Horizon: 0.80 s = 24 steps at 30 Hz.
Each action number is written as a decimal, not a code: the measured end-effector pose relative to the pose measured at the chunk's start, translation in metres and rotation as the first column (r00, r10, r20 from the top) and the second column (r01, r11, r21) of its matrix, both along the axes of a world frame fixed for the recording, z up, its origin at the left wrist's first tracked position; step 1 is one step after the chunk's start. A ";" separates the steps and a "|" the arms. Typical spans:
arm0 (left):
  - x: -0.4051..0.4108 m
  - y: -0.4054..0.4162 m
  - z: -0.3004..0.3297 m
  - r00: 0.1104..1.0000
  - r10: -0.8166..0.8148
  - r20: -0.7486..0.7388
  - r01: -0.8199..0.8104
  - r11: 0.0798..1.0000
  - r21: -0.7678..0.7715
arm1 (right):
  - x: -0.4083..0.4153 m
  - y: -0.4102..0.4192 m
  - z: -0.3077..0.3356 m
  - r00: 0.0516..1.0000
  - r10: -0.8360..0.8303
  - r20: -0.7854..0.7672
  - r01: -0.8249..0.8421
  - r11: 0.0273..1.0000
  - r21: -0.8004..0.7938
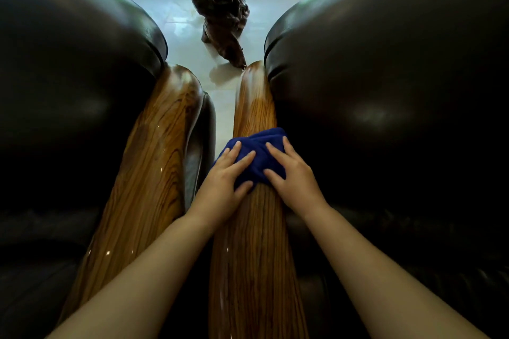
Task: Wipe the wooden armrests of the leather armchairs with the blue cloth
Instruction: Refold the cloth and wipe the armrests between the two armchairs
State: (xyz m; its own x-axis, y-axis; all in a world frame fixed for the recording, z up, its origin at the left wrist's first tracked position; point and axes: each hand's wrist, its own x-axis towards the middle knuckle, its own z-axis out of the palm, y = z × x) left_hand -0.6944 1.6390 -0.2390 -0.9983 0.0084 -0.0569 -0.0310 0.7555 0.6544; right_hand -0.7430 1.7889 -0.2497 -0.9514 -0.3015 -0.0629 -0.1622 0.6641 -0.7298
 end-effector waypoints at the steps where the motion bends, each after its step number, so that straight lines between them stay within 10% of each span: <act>1: -0.009 -0.002 0.002 1.000 -0.004 0.015 0.004 1.000 -0.005 | -0.008 -0.002 0.000 1.000 -0.007 -0.003 0.007 1.000 0.002; 14: -0.018 -0.010 0.030 0.997 0.018 -0.072 -0.024 0.997 -0.078 | -0.021 0.003 0.023 0.996 0.033 -0.081 -0.016 0.979 0.204; 24: 0.010 -0.011 0.119 0.974 -0.118 0.194 0.099 0.990 0.105 | 0.000 0.065 0.131 0.878 0.298 0.374 -0.339 0.939 0.047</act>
